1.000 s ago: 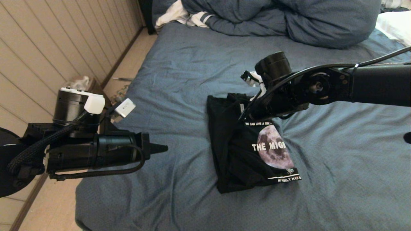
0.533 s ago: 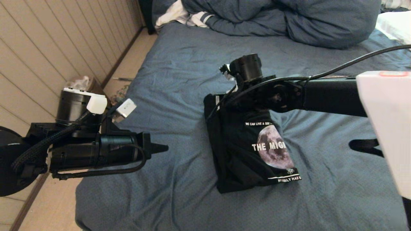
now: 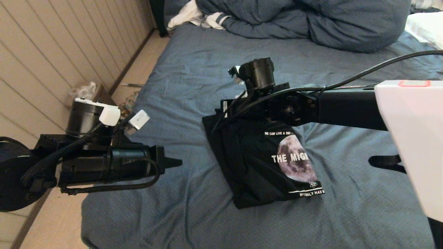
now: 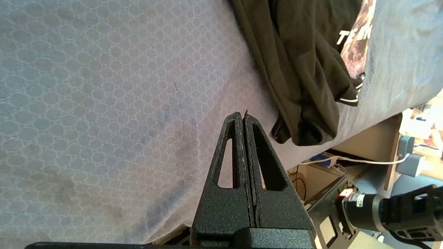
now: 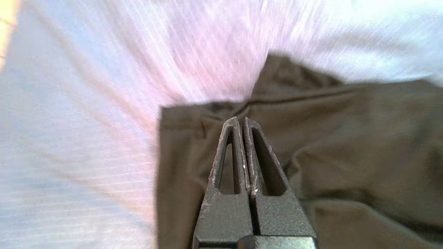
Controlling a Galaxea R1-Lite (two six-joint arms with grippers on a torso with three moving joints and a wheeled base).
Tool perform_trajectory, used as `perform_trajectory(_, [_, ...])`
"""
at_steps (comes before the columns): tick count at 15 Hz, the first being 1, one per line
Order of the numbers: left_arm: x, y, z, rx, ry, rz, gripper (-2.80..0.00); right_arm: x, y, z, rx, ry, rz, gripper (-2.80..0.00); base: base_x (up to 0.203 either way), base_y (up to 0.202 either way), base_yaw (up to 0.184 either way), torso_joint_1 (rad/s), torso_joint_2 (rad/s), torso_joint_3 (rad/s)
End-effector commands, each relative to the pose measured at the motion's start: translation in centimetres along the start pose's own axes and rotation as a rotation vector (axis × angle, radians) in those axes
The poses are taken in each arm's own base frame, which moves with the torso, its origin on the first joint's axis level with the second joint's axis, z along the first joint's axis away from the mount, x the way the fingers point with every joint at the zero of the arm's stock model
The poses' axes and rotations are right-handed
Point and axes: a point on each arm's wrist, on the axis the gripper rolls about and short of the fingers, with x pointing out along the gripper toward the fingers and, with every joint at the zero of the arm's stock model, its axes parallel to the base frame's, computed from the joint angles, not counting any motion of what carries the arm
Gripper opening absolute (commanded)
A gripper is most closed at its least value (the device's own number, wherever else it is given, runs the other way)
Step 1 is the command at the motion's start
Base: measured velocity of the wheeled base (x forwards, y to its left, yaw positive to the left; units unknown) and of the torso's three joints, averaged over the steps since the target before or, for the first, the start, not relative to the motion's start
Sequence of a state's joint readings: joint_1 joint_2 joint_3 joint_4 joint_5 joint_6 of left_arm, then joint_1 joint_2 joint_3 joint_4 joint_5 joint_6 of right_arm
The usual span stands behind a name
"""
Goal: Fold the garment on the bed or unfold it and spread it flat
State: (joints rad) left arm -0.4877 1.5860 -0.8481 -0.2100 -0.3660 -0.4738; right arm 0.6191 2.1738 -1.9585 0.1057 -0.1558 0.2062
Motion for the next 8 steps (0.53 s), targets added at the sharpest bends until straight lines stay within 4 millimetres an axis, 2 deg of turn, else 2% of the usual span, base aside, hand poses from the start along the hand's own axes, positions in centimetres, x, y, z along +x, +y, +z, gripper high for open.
perform_trajectory(1, [0.1, 0.0, 0.0, -0.003, 0.000, 0.000, -2.80, -3.3, 0.0, 2.6, 0.012, -0.069, 0.005, -2.80, 0.000, 0.000, 0.000, 0.000, 0.00, 0.000])
perform_trajectory(3, [-0.6, -0.4, 0.4, 0.008, -0.030, -0.007, -2.80, -6.6, -0.3, 4.3, 0.017, -0.106, -0.004, -2.80, 0.000, 0.000, 0.000, 0.000, 0.00, 0.000])
perform_trajectory(5, [-2.4, -1.1, 1.0, 0.033, -0.106, -0.018, -2.80, -10.8, -0.9, 5.4, 0.017, -0.092, -0.039, -2.80, 0.000, 0.000, 0.000, 0.000, 0.00, 0.000])
perform_trajectory(8, [-8.4, -3.3, 1.5, 0.128, -0.292, -0.031, -2.80, -18.3, -2.3, 6.0, 0.020, -0.104, -0.109, -2.80, 0.000, 0.000, 0.000, 0.000, 0.00, 0.000])
